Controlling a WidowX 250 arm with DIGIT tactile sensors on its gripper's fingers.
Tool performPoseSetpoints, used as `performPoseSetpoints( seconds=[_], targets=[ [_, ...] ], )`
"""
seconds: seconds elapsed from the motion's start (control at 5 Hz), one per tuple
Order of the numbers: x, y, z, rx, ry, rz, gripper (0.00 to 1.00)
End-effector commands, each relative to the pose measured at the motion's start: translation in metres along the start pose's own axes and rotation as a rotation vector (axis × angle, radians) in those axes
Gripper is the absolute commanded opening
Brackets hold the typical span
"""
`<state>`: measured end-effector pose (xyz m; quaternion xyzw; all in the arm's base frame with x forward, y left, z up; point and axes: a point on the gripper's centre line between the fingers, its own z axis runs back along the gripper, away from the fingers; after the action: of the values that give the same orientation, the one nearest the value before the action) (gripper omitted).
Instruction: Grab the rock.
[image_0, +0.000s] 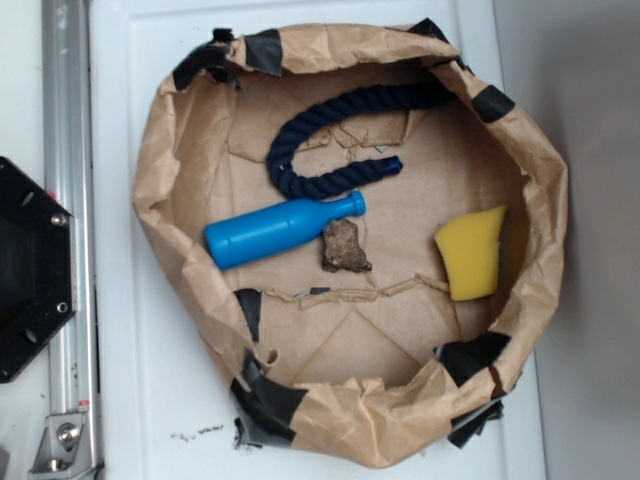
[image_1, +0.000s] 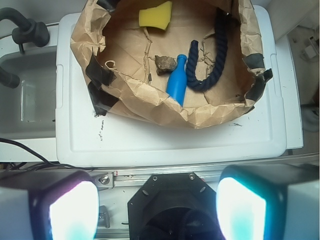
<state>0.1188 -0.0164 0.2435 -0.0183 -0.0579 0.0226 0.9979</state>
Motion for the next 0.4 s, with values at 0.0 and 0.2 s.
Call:
performPoseSetpoints(
  seconds=[0.0,0.2],
  targets=[
    [0.000,0.000,0.000,0.000,0.000,0.000,1.00],
    [0.038,0.024,-0.026,-0.099,0.090,-0.024,1.00]
  ],
)
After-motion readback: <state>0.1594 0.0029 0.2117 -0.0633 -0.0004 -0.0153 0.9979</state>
